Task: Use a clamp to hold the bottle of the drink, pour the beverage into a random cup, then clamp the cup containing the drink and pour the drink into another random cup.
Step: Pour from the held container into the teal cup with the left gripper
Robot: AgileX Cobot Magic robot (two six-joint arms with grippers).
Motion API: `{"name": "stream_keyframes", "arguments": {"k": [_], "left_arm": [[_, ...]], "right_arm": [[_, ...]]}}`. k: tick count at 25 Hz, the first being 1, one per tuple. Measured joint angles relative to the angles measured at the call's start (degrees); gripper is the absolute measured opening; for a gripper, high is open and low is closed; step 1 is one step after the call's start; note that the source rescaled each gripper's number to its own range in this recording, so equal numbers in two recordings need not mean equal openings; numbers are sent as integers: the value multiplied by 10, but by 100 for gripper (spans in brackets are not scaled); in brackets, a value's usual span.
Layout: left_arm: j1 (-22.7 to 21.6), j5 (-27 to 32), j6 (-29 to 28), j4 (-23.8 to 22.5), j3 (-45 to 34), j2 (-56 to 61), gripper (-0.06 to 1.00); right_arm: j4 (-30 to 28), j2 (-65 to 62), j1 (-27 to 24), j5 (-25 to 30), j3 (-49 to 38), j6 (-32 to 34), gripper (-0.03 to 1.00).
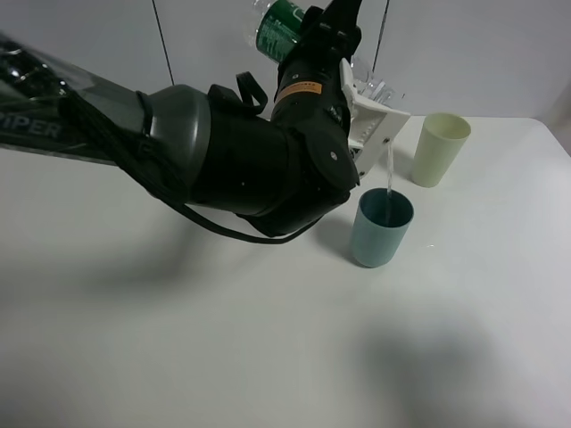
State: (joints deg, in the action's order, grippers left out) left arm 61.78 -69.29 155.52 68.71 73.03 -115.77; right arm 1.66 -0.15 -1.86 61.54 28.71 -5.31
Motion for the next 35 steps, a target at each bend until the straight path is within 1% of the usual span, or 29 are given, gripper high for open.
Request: {"name": "stream_keyframes", "arguments": {"k": [10, 14, 23, 29, 32, 33, 34, 35], "left_arm": [[0, 0, 29, -18, 0, 0, 2], [0, 0, 59, -21, 0, 0, 2], [0, 0, 86, -31, 0, 0, 2], [0, 0, 88, -57, 0, 0, 2], [0, 0, 88, -82, 3, 0, 2], [0, 0, 88, -82, 3, 0, 2], [0, 0, 88, -101, 4, 0, 2], [0, 0, 88, -109, 4, 0, 2]], "right_arm": [[0, 0, 0, 0, 0, 0, 60], [0, 0, 0, 0, 0, 0, 60], [0, 0, 0, 0, 0, 0, 60], [0, 0, 0, 0, 0, 0, 60], [0, 0, 0, 0, 0, 0, 60], [0, 0, 0, 0, 0, 0, 60], [0, 0, 0, 0, 0, 0, 60], [0, 0, 0, 0, 0, 0, 60]]}}
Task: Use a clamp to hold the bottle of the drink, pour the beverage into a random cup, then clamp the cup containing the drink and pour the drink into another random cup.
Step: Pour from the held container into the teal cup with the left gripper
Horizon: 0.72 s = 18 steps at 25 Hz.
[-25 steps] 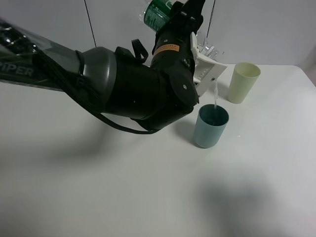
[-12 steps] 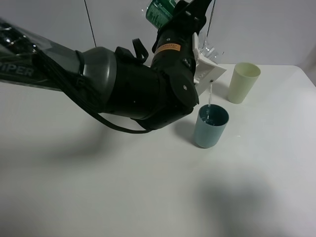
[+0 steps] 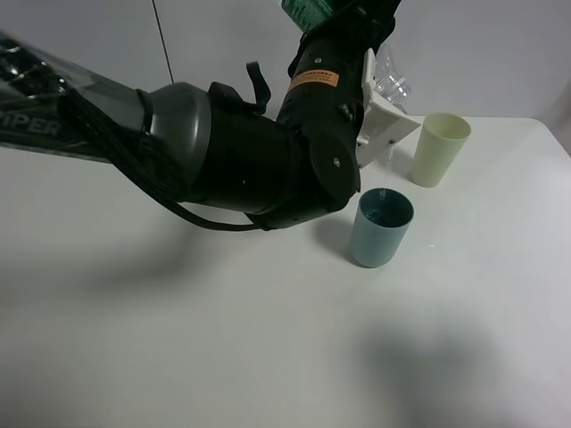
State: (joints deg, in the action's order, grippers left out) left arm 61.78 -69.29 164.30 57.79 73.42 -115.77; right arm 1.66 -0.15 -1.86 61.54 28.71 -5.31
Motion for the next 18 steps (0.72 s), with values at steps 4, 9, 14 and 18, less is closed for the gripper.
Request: {"name": "stream_keyframes", "arguments": {"k": [4, 9, 14, 18], "left_arm": [[0, 0, 0, -18, 0, 0, 2], [0, 0, 0, -40, 0, 0, 2], [0, 0, 0, -62, 0, 0, 2], [0, 0, -9, -65, 0, 0, 2]], "right_arm": [[0, 0, 0, 0, 0, 0, 60], [0, 0, 0, 0, 0, 0, 60], [0, 0, 0, 0, 0, 0, 60], [0, 0, 0, 0, 0, 0, 60]]}}
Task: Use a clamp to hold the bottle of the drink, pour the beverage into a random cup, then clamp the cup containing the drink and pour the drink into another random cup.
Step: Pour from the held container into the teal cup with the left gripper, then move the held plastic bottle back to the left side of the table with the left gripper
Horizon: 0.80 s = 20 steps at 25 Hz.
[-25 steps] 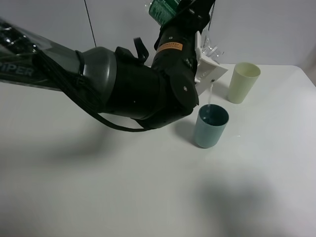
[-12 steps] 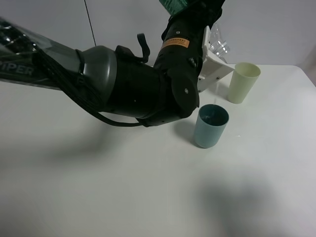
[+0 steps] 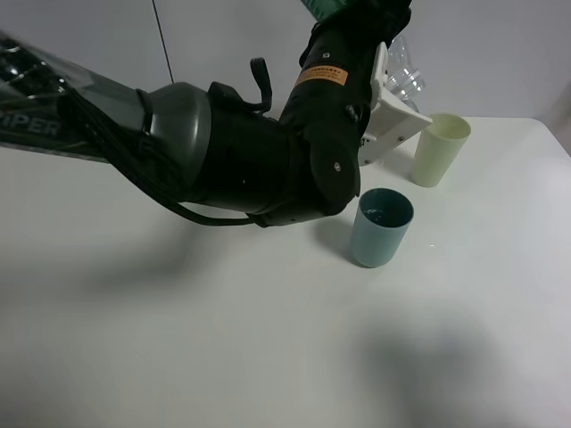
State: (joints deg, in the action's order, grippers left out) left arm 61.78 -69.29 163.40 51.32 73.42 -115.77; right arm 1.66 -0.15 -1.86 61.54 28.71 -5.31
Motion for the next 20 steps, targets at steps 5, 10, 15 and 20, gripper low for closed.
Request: {"name": "stream_keyframes", "arguments": {"k": [5, 10, 15, 20], "left_arm": [[0, 0, -59, 37, 0, 0, 2], [0, 44, -236, 152, 0, 35, 2], [-6, 103, -327, 177, -13, 80, 2], [-41, 191, -469, 190, -103, 155, 2]], "right_arm": [[0, 0, 0, 0, 0, 0, 60], [0, 0, 0, 0, 0, 0, 60], [0, 0, 0, 0, 0, 0, 60], [0, 0, 0, 0, 0, 0, 60]]}}
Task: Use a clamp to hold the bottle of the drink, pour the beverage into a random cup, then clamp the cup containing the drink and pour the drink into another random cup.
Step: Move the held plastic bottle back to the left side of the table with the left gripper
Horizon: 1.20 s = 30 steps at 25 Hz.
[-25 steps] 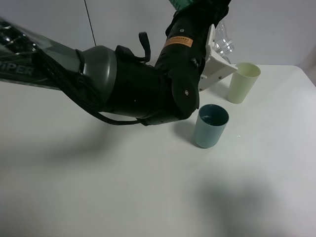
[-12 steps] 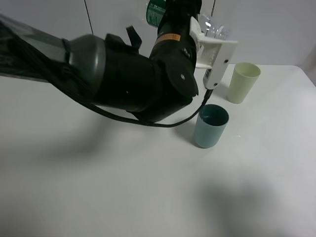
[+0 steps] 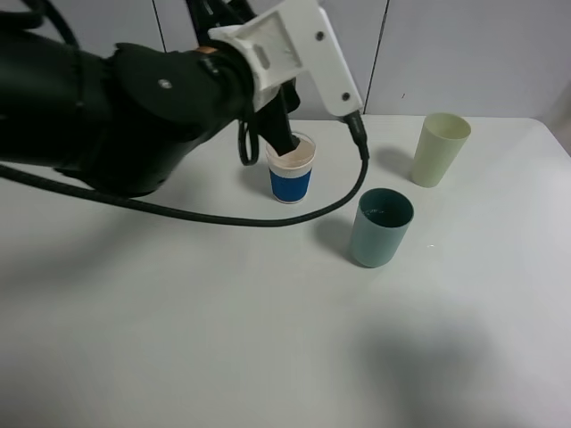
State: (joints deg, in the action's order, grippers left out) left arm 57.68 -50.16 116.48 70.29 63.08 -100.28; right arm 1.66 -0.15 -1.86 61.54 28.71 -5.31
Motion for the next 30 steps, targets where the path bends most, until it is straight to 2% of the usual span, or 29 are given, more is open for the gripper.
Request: {"name": "stream_keyframes", "arguments": {"k": [2, 3, 8, 10, 11, 12, 13, 14, 15, 16, 18, 19, 21, 22, 23, 24, 26, 30], "left_arm": [[-25, 39, -134, -19, -82, 57, 2], [-32, 50, -181, -32, -107, 73, 2], [-46, 81, -325, -81, -165, 116, 2], [-76, 129, -529, -187, -239, 172, 2], [-76, 129, -529, -187, -239, 172, 2], [-91, 142, -646, -267, -285, 187, 2], [-100, 146, -701, -297, -298, 193, 2], [-100, 146, -701, -297, -298, 193, 2], [-107, 147, -722, -320, -308, 199, 2], [-117, 151, -780, -365, -326, 205, 2], [-168, 156, -951, -512, -372, 217, 2], [-186, 156, -995, -566, -384, 217, 2], [-211, 160, -1057, -641, -395, 218, 2], [-232, 160, -1104, -696, -398, 217, 2], [-244, 156, -1125, -727, -398, 210, 2], [-244, 156, -1125, -727, -398, 210, 2], [-259, 142, -1149, -764, -399, 195, 2], [-299, 75, -1184, -859, -401, 146, 2]], "right_arm": [[0, 0, 0, 0, 0, 0, 60], [0, 0, 0, 0, 0, 0, 60], [0, 0, 0, 0, 0, 0, 60], [0, 0, 0, 0, 0, 0, 60], [0, 0, 0, 0, 0, 0, 60], [0, 0, 0, 0, 0, 0, 60], [0, 0, 0, 0, 0, 0, 60], [0, 0, 0, 0, 0, 0, 60], [0, 0, 0, 0, 0, 0, 60], [0, 0, 0, 0, 0, 0, 60], [0, 0, 0, 0, 0, 0, 60], [0, 0, 0, 0, 0, 0, 60], [0, 0, 0, 0, 0, 0, 60], [0, 0, 0, 0, 0, 0, 60], [0, 0, 0, 0, 0, 0, 60], [0, 0, 0, 0, 0, 0, 60], [0, 0, 0, 0, 0, 0, 60], [0, 0, 0, 0, 0, 0, 60]]}}
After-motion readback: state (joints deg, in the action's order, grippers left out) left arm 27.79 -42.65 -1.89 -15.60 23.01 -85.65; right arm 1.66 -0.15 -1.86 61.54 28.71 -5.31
